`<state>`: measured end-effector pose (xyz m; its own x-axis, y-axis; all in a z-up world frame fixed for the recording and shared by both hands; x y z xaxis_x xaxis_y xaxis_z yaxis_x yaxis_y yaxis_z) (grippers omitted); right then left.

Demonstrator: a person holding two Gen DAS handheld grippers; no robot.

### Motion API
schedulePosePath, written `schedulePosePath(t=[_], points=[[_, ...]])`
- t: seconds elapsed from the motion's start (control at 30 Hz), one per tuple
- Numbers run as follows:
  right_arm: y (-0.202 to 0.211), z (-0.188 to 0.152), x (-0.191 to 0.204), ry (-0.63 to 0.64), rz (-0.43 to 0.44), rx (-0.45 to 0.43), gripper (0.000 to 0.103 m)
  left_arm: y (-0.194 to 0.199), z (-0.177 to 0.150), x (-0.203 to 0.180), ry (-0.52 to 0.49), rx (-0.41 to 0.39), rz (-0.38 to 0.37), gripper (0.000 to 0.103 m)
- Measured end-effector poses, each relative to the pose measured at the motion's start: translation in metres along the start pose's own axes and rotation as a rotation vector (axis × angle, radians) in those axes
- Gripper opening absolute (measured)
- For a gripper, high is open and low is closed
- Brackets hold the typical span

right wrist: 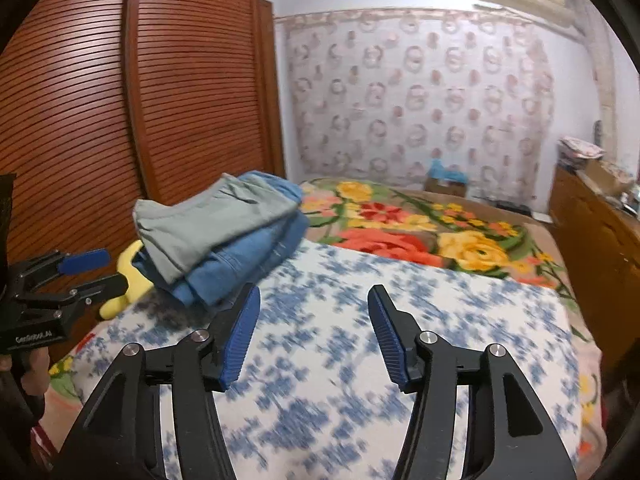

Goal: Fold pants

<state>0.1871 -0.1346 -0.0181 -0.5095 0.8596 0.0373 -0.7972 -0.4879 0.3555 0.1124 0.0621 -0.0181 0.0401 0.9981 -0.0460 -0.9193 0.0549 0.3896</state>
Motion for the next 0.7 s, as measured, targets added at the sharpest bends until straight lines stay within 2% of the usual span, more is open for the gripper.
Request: schedulePosePath(t=[0.23, 0.47, 0.7], points=[[0.041, -0.023, -0.031, -0.044, -0.108, 0.016, 0.061, 0.001, -0.008, -0.032, -0.002, 0.017, -0.02, 0.06], [0.073, -0.038, -0.052, -0.075, -0.169, 0.012, 0.08, 0.005, -0.015, -0.061, -0.019, 0.04, -0.044, 0.061], [0.099, -0.038, -0.063, -0.094, -0.228, -0.008, 0.081, 0.012, -0.012, -0.084, -0.023, 0.053, -0.059, 0.061]])
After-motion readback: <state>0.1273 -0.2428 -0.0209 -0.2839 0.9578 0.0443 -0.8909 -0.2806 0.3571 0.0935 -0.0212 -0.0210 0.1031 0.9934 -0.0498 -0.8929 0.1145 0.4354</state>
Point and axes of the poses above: each gripper's, at about its wrist camera, not at the fingertips, and y roughly against the way its jaws point, x to its left, z to its top, the point moved 3 cm from there along -y, roughly the way its jaws point, and after that the axes turned 9 degrees about -x, right-handed, at the moved point
